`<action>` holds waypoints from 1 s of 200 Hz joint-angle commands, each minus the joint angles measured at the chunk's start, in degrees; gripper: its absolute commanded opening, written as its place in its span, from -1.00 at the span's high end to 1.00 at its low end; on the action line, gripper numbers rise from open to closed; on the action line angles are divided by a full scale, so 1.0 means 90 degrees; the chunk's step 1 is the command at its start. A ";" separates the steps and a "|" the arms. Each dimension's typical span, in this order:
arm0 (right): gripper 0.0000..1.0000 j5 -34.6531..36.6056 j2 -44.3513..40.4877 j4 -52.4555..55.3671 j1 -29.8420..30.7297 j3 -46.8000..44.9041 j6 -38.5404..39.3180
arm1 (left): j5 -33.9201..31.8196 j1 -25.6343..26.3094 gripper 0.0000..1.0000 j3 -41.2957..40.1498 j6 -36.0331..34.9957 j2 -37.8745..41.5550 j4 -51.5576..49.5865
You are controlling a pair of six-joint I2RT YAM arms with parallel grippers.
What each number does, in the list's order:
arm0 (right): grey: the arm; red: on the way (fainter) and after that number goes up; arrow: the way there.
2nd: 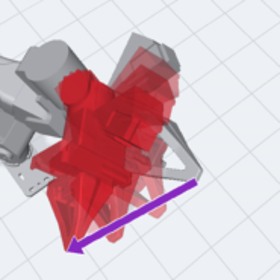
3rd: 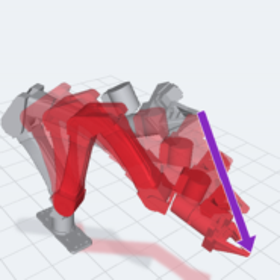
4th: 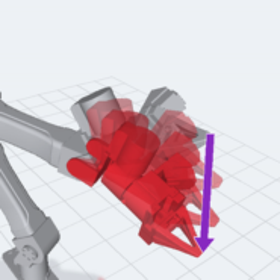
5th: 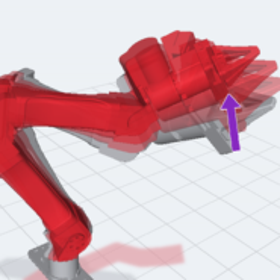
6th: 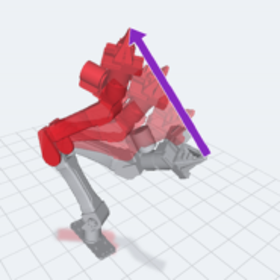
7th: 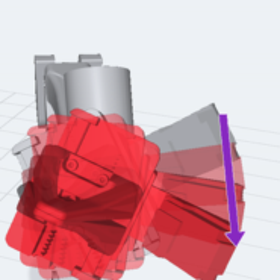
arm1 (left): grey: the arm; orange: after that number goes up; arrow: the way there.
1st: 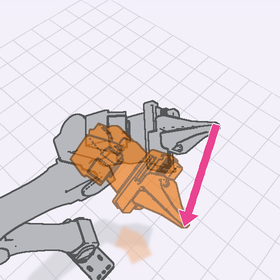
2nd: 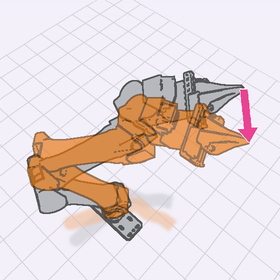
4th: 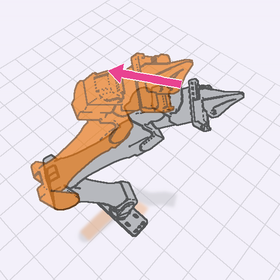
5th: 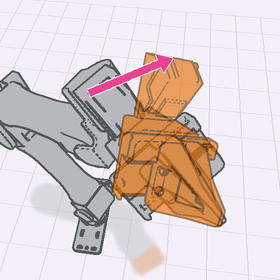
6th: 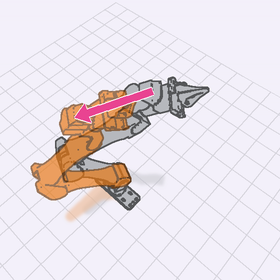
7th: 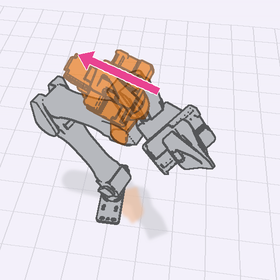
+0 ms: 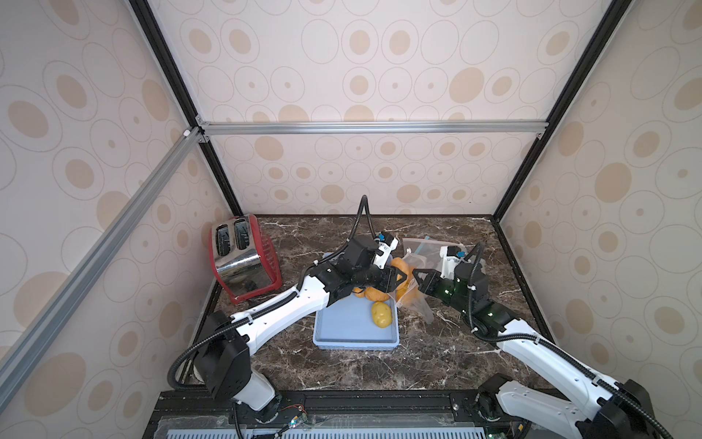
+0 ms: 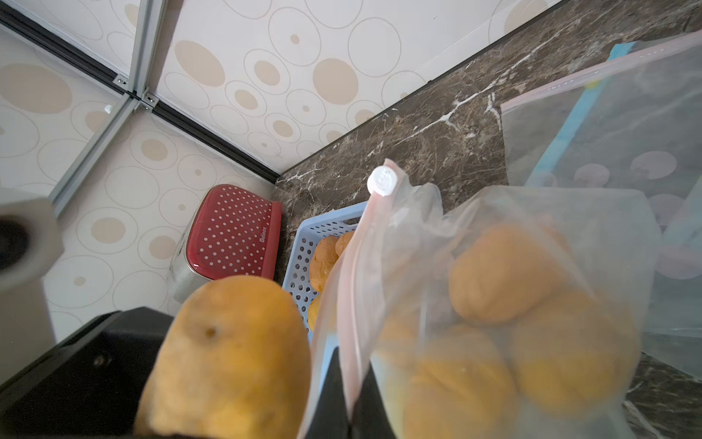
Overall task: Put the potatoes into a zipper bag and zip it
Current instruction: Place the potato into the zipper food storage bag.
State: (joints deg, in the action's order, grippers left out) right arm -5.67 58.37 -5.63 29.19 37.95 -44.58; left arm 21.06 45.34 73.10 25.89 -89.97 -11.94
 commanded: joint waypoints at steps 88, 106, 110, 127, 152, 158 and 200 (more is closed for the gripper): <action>1.00 -0.0230 0.0067 -0.0280 0.0022 -0.0077 0.0095 | -0.0012 -0.0005 -0.13 0.1634 -0.0222 -0.1692 -0.0639; 1.00 -0.0275 0.0096 -0.0283 0.0025 -0.0058 0.0080 | -0.0080 -0.0001 -0.29 0.1988 -0.0288 -0.1958 -0.0884; 1.00 -0.0278 0.0105 -0.0274 0.0028 -0.0061 0.0073 | -0.0092 -0.0001 -0.33 0.2040 -0.0302 -0.1987 -0.0907; 1.00 -0.0278 0.0125 -0.0271 0.0028 -0.0063 0.0060 | -0.0102 -0.0011 -0.48 0.2164 -0.0343 -0.1985 -0.0970; 1.00 -0.0314 0.0136 -0.0203 0.0013 -0.0029 0.0088 | -0.0204 -0.0011 -0.54 0.2177 -0.0486 -0.1675 -0.1147; 1.00 -0.0347 0.0128 -0.0150 0.0013 0.0012 0.0116 | -0.0237 -0.0014 -0.54 0.2138 -0.0533 -0.1545 -0.1180; 1.00 -0.0665 -0.0168 0.0977 -0.0019 0.0651 0.0974 | -0.0703 -0.0154 -0.54 0.1506 -0.0710 -0.0254 -0.1326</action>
State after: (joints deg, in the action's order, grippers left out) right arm -10.61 58.89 -4.19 29.23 39.88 -41.19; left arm 15.94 44.58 87.53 22.20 -101.82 -22.83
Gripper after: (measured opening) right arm 0.042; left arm 0.773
